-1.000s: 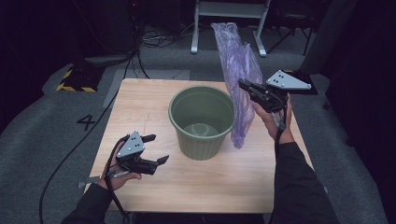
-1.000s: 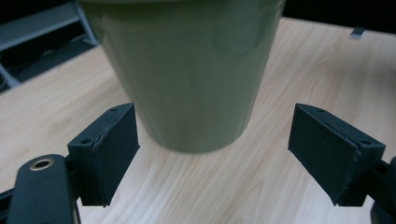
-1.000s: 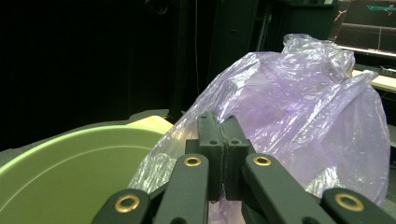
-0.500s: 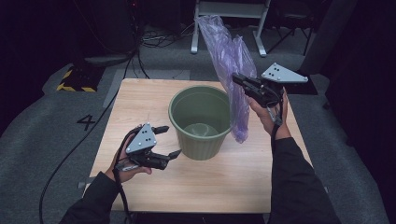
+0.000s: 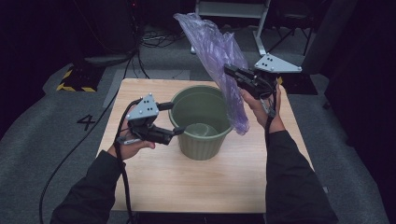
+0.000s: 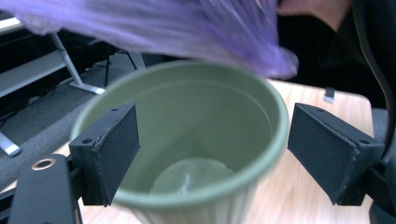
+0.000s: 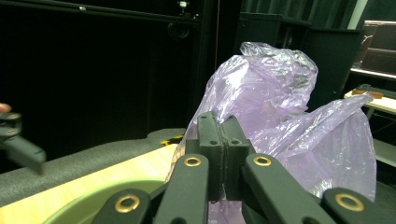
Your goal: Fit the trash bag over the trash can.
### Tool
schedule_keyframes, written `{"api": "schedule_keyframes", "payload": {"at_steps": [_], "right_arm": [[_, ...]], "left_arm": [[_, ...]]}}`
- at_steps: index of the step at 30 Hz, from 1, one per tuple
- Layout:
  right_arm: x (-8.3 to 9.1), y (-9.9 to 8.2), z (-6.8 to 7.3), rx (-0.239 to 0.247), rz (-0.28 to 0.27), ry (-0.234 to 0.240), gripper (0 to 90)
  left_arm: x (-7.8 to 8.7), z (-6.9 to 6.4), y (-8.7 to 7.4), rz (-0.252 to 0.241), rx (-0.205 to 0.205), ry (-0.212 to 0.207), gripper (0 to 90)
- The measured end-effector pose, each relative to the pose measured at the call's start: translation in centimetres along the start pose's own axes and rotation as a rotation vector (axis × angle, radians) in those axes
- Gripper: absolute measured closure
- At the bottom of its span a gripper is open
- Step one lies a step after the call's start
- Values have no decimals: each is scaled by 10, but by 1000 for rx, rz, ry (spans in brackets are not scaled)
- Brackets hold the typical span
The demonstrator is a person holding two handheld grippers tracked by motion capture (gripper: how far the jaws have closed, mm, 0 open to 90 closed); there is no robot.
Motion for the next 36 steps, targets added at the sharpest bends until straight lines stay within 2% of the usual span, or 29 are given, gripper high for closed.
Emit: {"api": "schedule_keyframes", "payload": {"at_steps": [5,8,12,14,17,23,24,28,29,32,34,36], "right_arm": [[-5,-4,6,8,19,19,899],[-10,-10,13,21,41,40,899],[-13,-18,24,60,76,88,899],[-11,-22,28,78,89,123,898],[-7,-28,32,89,95,177,898],[-6,-38,45,149,131,284,899],[-6,-40,48,167,138,300,898],[-5,-44,56,215,167,347,898],[-4,-45,58,223,173,356,898],[-2,-48,62,246,184,389,898],[-1,-50,64,259,196,406,898],[-1,-52,66,276,214,420,898]], "left_arm": [[-18,7,16,-20,17,26,163],[-31,12,19,6,4,69,159],[-37,20,20,-4,38,104,160],[-37,24,19,-11,46,131,160],[-34,32,16,-13,65,147,158],[-23,46,11,-32,89,187,155],[-21,48,10,-32,88,203,154],[-14,55,4,-34,80,226,153],[-13,56,3,-31,79,223,152],[-11,62,-3,-7,67,253,153],[-8,65,-6,6,69,231,152],[-6,66,-9,27,48,230,152]]}}
Point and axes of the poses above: each handheld gripper's, and its own axes: x roughly backward along the jaws, y roughly out of its top, z roughly to its left, the point moved 4 cm from there along -x, roughly forward along the jaws, and after that the axes turned 4 degrees about x, right-handed, at the moved point
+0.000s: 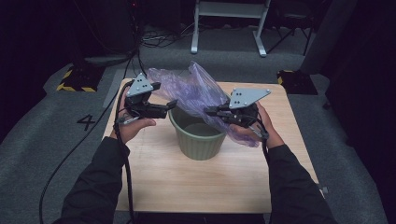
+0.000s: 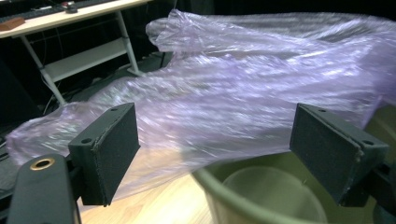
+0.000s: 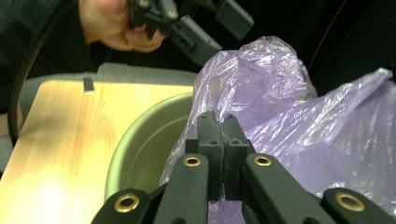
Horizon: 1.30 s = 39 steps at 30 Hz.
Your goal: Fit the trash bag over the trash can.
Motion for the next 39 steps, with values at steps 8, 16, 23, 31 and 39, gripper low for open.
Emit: {"api": "schedule_keyframes", "payload": {"at_steps": [8,16,23,31,39], "right_arm": [[-1,-3,10,43,21,76,893],[-1,-5,13,61,33,103,879],[0,-8,12,56,36,86,855],[-1,-10,8,52,56,45,874],[1,-11,0,19,57,-27,747]], "left_arm": [[-1,5,-7,66,-66,-45,157],[-8,9,-13,116,-116,-22,566],[-6,14,-17,112,-137,12,896],[-5,16,-31,110,-137,2,900],[5,19,-36,80,-126,14,900]]}}
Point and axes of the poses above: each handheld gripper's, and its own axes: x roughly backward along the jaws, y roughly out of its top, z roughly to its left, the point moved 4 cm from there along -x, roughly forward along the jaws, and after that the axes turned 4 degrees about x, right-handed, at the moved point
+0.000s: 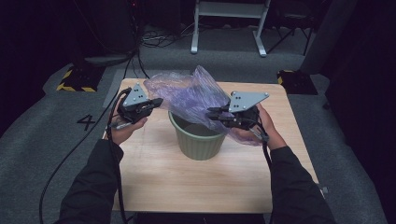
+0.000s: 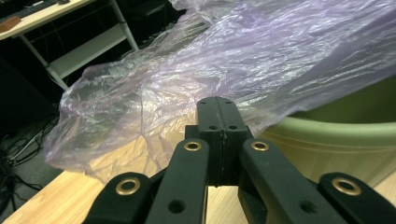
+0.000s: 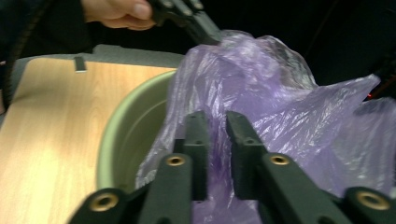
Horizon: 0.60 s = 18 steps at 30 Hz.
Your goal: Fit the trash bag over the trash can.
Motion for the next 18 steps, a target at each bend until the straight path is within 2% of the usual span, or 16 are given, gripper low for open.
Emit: {"api": "schedule_keyframes", "payload": {"at_steps": [1,3,6,10,11,14,15,17,18], "right_arm": [[0,-1,-2,-16,1,-21,698],[0,-3,-6,-40,11,-50,658],[0,-5,-11,-71,45,-85,517],[1,-11,-15,-99,111,-97,366],[2,-12,-16,-100,133,-97,355],[3,-17,-17,-106,168,-94,397],[3,-18,-17,-102,180,-90,471],[2,-18,-15,-75,178,-59,712],[2,-16,-14,-57,173,-57,785]], "left_arm": [[1,0,-1,-1,5,-2,900],[4,1,-4,-7,10,3,900],[7,3,-10,-2,13,13,900],[12,4,-21,6,22,27,900],[13,5,-24,7,29,25,900],[14,8,-32,15,43,32,900],[15,9,-33,14,45,29,900],[16,8,-33,2,50,16,900],[17,7,-32,-19,52,3,900]]}}
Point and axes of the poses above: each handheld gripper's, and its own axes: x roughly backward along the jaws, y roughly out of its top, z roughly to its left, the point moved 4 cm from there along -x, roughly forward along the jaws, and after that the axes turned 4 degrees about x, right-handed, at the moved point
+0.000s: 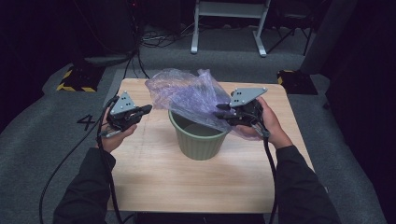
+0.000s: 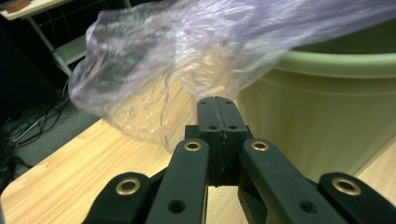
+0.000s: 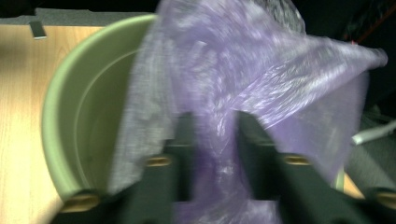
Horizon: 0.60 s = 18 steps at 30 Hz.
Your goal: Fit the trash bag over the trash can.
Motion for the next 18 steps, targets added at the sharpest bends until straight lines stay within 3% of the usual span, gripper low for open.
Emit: {"api": "schedule_keyframes", "payload": {"at_steps": [1,3,6,7,10,15,18], "right_arm": [[0,2,1,17,-4,-1,844],[0,6,3,40,-21,-7,883],[-1,14,5,55,-42,-7,889],[-1,17,6,62,-47,-4,890],[-3,25,12,92,-70,16,891],[-4,38,21,133,-103,57,891],[-2,42,26,152,-137,93,890]], "left_arm": [[2,-2,2,-24,4,-5,883],[3,-5,9,-58,14,6,584],[1,-13,18,-64,25,-39,252],[1,-16,21,-66,16,-61,186],[-4,-27,28,-64,-22,-90,153],[-14,-34,30,-18,-72,-84,165],[-16,-31,27,6,-86,-44,284]]}}
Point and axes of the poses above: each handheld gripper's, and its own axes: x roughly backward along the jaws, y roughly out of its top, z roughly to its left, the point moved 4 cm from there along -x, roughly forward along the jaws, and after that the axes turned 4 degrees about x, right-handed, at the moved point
